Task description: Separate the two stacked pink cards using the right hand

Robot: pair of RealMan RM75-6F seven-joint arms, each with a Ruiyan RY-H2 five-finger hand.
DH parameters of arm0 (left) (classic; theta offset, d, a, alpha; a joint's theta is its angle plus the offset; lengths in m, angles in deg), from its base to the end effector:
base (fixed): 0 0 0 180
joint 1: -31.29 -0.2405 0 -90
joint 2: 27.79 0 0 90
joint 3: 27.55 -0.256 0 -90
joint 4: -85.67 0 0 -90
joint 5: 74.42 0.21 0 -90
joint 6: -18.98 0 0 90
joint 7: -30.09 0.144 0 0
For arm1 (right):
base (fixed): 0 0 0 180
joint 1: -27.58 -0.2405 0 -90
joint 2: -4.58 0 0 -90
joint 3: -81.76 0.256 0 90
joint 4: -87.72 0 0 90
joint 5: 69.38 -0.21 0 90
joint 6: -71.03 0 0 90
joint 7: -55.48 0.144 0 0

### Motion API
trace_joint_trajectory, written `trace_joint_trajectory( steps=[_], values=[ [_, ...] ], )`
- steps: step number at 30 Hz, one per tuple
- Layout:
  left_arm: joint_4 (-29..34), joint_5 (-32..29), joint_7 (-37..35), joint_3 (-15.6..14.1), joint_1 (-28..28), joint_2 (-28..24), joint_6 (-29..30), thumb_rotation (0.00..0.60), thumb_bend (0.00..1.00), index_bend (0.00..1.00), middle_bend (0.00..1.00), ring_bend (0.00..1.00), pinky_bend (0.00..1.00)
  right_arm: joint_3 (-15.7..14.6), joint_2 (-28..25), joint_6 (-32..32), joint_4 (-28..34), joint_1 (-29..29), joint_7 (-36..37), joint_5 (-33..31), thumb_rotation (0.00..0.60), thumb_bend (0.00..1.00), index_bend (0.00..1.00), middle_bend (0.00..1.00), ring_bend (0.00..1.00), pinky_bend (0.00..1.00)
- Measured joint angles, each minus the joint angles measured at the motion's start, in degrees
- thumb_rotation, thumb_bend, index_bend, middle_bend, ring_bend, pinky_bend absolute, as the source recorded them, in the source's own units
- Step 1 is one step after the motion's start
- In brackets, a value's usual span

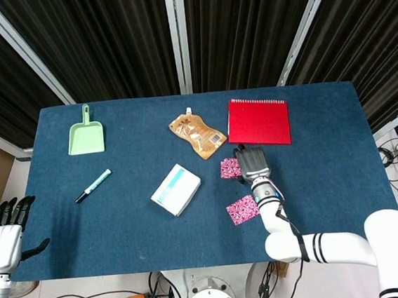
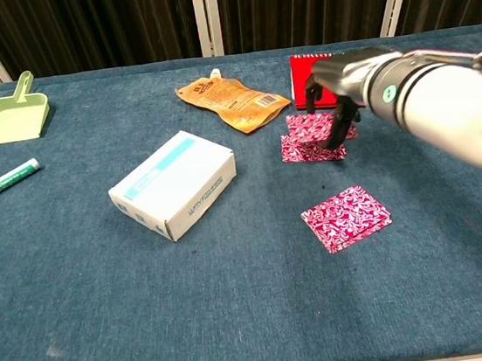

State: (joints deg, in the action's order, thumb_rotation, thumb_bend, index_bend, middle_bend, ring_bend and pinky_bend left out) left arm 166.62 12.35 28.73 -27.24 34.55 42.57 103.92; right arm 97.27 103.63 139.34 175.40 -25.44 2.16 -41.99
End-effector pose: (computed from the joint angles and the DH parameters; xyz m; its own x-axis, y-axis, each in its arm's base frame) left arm -0.3461 0.1643 0.1358 0.4570 0.0555 0.8878 0.8889 0.0086 -0.4581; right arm -0.1044 -0.3520 -0.0496 0.5548 -0.3231 0.7667 -0.8283 -0.1282 0.5454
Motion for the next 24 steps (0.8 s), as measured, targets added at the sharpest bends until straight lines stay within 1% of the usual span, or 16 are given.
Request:
trace_joint_trajectory(
  steps=[4,7,12,14,18,24],
  values=[
    [0.25,0.18,0.03,0.08,0.08,-0.05,0.15,0.600,0.10,0.06,0.09,0.00,0.00,-1.22,-4.55,0.68,3.82,2.28,1.62,1.67,0.600,0.46,0.52,0.28,0.68,0.86],
    [0.58,0.42,0.24,0.05,0.14,-0.06,0.24,0.600,0.10,0.06,0.09,0.00,0.00,-2.86,-8.54,0.60,6.50,4.49,3.38,3.11,0.600,0.46,0.52,0.28,0.68,0.86],
    [1.26,0.60,0.92,-0.02,0.24,0.02,0.22,0.600,0.10,0.06,0.09,0.00,0.00,-7.87,-14.27,-0.52,8.77,8.85,7.02,6.59,0.600,0.46,0.51,0.28,0.68,0.86],
    [1.59,0.72,1.21,-0.02,0.31,0.04,0.23,0.600,0.10,0.06,0.09,0.00,0.00,-9.71,-15.19,-1.55,8.62,10.21,8.51,7.81,0.600,0.46,0.51,0.28,0.68,0.86],
    [2.39,1.00,2.04,-0.03,0.46,0.01,0.30,0.600,0.10,0.06,0.09,0.00,0.00,-11.68,-15.14,-3.11,6.69,11.24,9.25,9.11,0.600,0.46,0.47,0.28,0.68,0.86],
    [2.87,0.92,2.51,-0.10,0.34,-0.16,0.45,0.600,0.10,0.06,0.09,0.00,0.00,-13.57,-14.43,-3.80,5.35,12.13,9.03,10.88,0.600,0.46,0.31,0.27,0.67,0.85]
  ],
)
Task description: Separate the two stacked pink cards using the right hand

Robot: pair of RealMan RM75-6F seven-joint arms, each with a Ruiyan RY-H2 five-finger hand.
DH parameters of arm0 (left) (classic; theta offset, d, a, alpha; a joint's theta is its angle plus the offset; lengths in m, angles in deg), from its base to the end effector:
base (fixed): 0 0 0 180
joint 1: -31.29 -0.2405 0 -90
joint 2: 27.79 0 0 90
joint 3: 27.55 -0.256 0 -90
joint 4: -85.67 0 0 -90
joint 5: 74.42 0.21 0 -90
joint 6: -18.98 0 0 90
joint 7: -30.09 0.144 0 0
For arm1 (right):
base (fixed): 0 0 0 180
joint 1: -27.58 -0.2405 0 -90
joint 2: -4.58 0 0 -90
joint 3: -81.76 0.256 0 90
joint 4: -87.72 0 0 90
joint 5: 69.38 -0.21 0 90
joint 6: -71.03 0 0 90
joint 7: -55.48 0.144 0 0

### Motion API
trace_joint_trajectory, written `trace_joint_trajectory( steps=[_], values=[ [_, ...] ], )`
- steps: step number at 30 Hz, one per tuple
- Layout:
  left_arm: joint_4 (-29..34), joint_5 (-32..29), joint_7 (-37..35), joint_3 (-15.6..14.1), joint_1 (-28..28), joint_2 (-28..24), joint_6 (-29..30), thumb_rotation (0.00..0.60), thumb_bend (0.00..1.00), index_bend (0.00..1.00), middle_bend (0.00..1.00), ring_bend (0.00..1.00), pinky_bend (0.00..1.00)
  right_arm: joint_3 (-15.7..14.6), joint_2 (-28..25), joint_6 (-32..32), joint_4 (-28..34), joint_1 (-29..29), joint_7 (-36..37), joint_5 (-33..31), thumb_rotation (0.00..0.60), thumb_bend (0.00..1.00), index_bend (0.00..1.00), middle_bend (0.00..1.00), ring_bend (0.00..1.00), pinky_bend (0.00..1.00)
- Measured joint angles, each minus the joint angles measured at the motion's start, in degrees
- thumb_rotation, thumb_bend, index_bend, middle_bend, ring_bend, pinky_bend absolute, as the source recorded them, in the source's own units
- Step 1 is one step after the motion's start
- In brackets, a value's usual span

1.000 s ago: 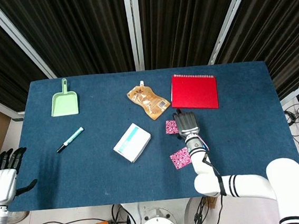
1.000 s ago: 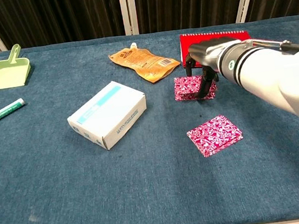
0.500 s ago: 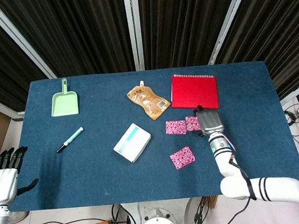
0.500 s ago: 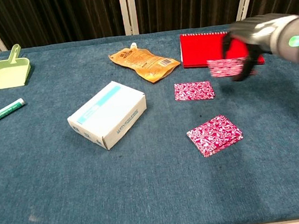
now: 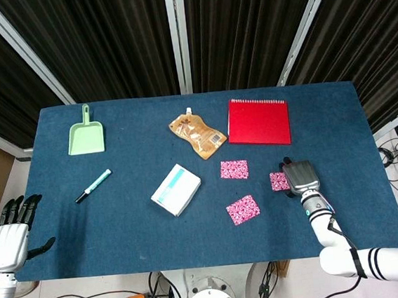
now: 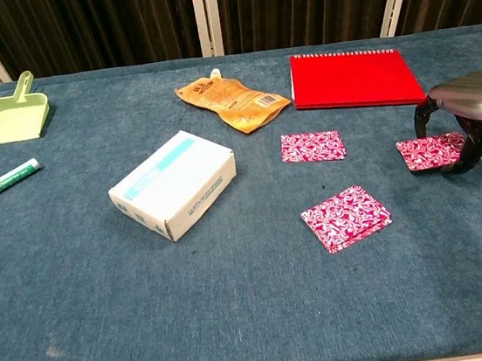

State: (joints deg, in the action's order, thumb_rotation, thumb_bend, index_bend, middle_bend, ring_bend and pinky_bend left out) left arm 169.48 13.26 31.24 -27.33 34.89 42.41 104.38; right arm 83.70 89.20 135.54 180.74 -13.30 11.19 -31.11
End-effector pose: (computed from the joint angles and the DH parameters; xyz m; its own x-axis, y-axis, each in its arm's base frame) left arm -0.3333 0.1655 0.1311 0.4559 0.0486 0.8887 0.8900 -0.0166 -0.4556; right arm -0.2193 -0.3086 -0.0002 0.6348 -0.3981 0.6623 -0.7535 -0.1288 0.6447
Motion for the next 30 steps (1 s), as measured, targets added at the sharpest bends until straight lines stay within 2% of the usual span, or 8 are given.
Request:
trace_joint_trajectory(
  steps=[8,12,14,17,19,22,24,30],
  values=[
    [-0.29,-0.10,-0.26,0.16,0.17,0.04,-0.12,0.600,0.10,0.06,0.09,0.00,0.00,-1.61,-3.60,1.43,3.84,1.99,0.67,2.82,0.600,0.46,0.19,0.21,0.64,0.83],
    [-0.39,-0.66,-0.75,0.40,0.21,-0.15,-0.32,0.600,0.10,0.06,0.09,0.00,0.00,-1.25,-7.28,4.26,6.38,3.84,3.95,5.92,0.600,0.46,0.19,0.21,0.60,0.84],
    [-0.40,-0.95,-1.17,0.53,0.13,-0.24,-0.27,0.600,0.10,0.06,0.09,0.00,0.00,-0.73,-9.90,7.00,7.82,5.56,7.26,8.32,0.600,0.46,0.18,0.21,0.53,0.82],
    [-0.30,-1.50,-2.37,0.77,-0.08,-0.37,-0.13,0.600,0.10,0.06,0.09,0.00,0.00,-0.27,-14.18,10.95,9.88,8.91,13.58,12.32,0.600,0.45,0.13,0.18,0.32,0.64],
    [-0.20,-1.89,-3.44,1.02,-0.29,-0.43,0.15,0.600,0.10,0.06,0.09,0.00,0.00,-0.29,-16.89,13.20,10.91,11.40,18.07,15.01,0.600,0.43,0.07,0.15,0.16,0.43],
    [-0.09,-2.54,-4.92,1.34,-0.71,-0.52,0.60,0.600,0.10,0.06,0.09,0.00,0.00,-1.07,-21.32,17.23,11.89,16.53,25.84,20.56,0.600,0.38,0.01,0.09,0.02,0.21],
    [-0.10,-3.00,-4.99,1.46,-1.11,-0.57,0.91,0.600,0.10,0.06,0.09,0.00,0.00,-2.16,-23.80,20.13,12.06,20.54,31.02,24.85,0.600,0.35,0.00,0.08,0.00,0.15],
    [0.47,-3.19,-3.74,0.98,-1.91,-0.80,1.31,0.600,0.10,0.06,0.09,0.00,0.00,-5.11,-27.02,26.66,10.53,30.16,43.19,32.95,0.600,0.35,0.00,0.07,0.00,0.12]
  ],
)
